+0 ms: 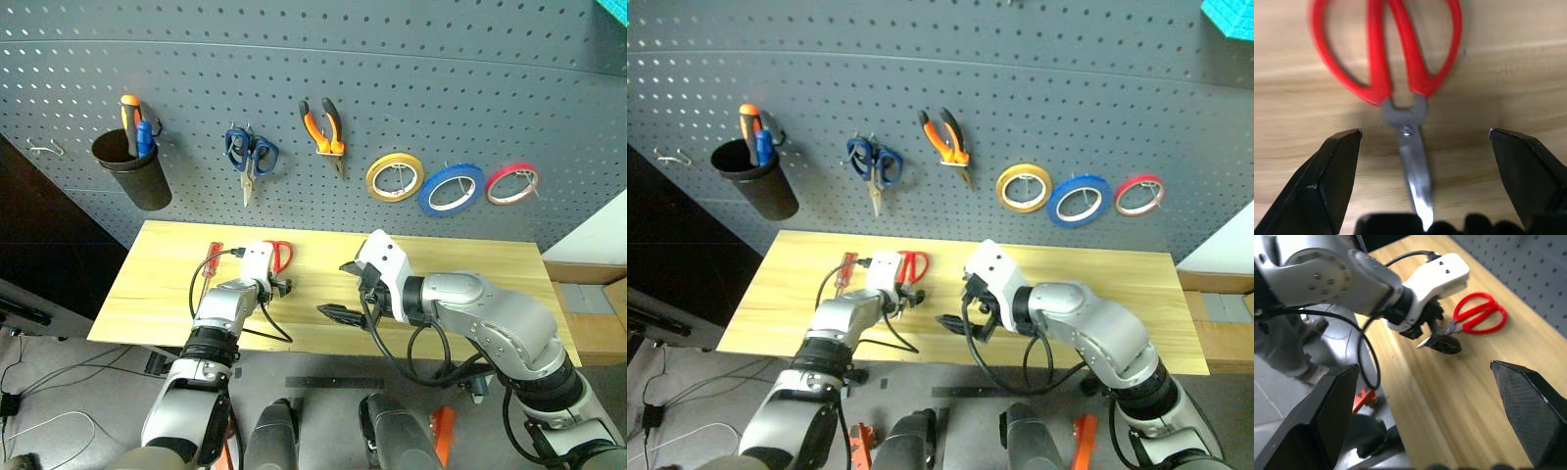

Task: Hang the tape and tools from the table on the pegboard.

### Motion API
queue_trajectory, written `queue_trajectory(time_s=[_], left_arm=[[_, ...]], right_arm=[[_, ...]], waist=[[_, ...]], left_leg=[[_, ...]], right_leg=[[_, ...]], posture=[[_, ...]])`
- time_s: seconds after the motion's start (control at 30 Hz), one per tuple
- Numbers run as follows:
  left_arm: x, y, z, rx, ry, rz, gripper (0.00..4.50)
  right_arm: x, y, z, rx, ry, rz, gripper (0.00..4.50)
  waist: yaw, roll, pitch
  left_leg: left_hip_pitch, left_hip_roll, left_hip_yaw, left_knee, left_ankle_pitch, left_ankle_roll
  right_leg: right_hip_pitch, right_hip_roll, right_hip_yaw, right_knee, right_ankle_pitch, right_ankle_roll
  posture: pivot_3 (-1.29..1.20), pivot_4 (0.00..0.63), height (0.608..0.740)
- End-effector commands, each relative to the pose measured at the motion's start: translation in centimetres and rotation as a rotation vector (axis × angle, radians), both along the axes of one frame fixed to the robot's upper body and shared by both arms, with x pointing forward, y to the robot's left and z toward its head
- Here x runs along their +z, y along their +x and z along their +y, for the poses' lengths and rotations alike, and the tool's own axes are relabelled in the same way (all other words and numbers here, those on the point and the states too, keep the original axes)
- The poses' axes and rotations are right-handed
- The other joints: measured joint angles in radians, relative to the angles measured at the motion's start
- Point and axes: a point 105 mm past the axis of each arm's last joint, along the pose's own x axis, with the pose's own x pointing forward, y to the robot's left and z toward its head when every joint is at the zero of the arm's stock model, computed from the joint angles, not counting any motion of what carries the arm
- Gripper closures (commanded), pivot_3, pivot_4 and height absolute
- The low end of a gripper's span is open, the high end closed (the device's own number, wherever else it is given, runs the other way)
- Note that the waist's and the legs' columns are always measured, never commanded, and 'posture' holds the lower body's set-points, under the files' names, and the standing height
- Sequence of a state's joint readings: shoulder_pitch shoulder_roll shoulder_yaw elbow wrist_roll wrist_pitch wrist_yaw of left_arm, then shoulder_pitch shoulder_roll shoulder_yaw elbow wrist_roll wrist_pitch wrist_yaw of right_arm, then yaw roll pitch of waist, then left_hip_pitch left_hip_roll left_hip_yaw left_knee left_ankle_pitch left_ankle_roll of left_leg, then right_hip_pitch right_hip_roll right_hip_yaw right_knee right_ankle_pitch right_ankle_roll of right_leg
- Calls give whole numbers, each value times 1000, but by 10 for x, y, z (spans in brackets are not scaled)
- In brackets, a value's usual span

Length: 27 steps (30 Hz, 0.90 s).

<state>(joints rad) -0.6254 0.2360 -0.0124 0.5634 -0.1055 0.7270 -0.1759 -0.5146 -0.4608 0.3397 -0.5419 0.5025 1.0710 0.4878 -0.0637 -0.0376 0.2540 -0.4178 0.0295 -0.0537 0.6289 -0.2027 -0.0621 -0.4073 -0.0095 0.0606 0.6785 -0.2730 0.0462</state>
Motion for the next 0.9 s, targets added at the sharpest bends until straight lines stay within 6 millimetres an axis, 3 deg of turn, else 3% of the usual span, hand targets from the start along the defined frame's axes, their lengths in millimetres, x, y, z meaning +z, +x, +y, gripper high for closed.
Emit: queue_trajectory(time_s=[0.03, 0.17, 0.23, 0.53, 0.7, 0.9], left_arm=[[-1, 6, -2, 2, 6, -4, 0], [-4, 9, 0, 13, 4, 0, 0], [-4, 10, 0, 15, 4, -4, 397], [-4, 11, 7, 21, 11, -35, 3370], [1, 6, 6, -20, -29, -102, 3476], [10, -18, 18, -106, -27, -167, 3476]], right_arm=[[6, -5, 2, 19, -6, -43, 48], [5, -5, 1, 12, -14, -46, 48], [5, -5, -1, 6, -18, -49, 0], [6, 4, -6, -28, -29, -74, 0], [9, 10, -12, -52, -36, -94, 0], [15, 16, -23, -89, -39, -121, 0]], waist=[[-4, 0, 1], [-11, 0, 2], [-15, 0, 2], [-22, 0, 2], [-24, 0, 2], [-27, 0, 2]], left_leg=[[0, 0, 0, 0, 0, 0], [0, 0, 0, 0, 0, 0], [0, 0, 0, 0, 0, 0], [0, 0, 0, 0, -1, -1], [0, 0, 0, -1, -1, -2], [0, 1, 1, -2, -2, -3]], right_leg=[[0, 0, 0, 0, 0, 0], [0, 0, 0, 0, 0, 1], [0, 0, 0, 0, 0, 1], [0, 0, 0, 0, -1, 1], [0, 0, 1, -1, -1, 1], [-1, 0, 1, -2, -1, 2]], posture=[[-130, 290, 740], [-140, 291, 740], [-146, 290, 740], [-153, 272, 740], [-152, 268, 740], [-152, 263, 740]])
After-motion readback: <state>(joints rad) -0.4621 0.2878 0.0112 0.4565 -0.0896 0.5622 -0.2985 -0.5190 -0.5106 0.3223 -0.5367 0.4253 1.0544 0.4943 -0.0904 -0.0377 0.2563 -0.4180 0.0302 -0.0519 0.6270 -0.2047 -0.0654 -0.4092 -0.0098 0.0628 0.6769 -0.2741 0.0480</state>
